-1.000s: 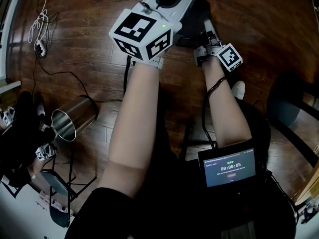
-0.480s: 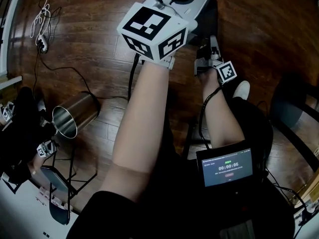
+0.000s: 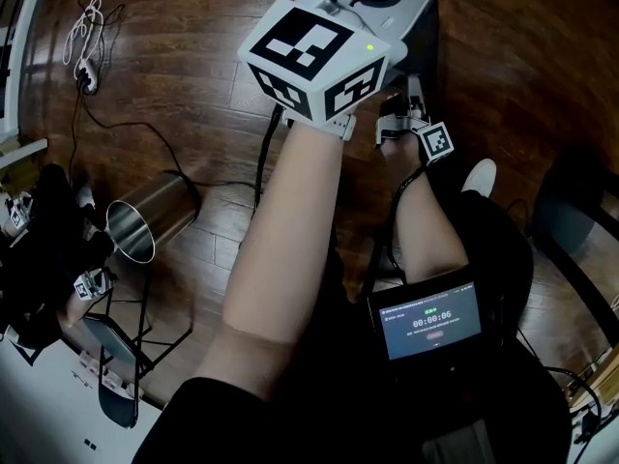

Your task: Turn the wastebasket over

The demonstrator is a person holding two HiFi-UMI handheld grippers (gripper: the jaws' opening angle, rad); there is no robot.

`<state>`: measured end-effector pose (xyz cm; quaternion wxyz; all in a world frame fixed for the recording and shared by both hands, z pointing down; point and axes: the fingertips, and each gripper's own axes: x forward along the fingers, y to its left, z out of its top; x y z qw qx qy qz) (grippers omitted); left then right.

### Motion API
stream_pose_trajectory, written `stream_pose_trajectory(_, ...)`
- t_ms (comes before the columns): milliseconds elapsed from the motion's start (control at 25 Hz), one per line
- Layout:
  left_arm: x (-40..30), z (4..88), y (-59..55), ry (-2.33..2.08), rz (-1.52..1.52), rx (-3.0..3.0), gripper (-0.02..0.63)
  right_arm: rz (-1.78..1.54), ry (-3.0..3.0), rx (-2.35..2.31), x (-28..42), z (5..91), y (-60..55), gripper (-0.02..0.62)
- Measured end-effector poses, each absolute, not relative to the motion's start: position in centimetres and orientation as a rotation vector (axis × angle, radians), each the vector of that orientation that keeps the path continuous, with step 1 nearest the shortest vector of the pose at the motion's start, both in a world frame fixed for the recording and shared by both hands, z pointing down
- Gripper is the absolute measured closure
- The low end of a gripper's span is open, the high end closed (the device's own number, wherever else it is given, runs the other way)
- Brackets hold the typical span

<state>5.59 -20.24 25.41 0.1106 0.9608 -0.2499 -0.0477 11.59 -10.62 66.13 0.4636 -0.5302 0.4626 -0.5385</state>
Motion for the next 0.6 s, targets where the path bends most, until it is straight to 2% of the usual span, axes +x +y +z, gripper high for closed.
stream_pose_trajectory(440,5.1,25.4,-20.7,-0.738,-0.163,2.796,0.606,-1.296,1.185,-1.265,12.4,66.9,-16.3,0.414)
stream_pose_trajectory(600,4.7,25.1,-20.8,-0.752,-0.183,2.787,0.606,-1.277,1.19,-1.26,12.9,66.4,-17.7,0.461)
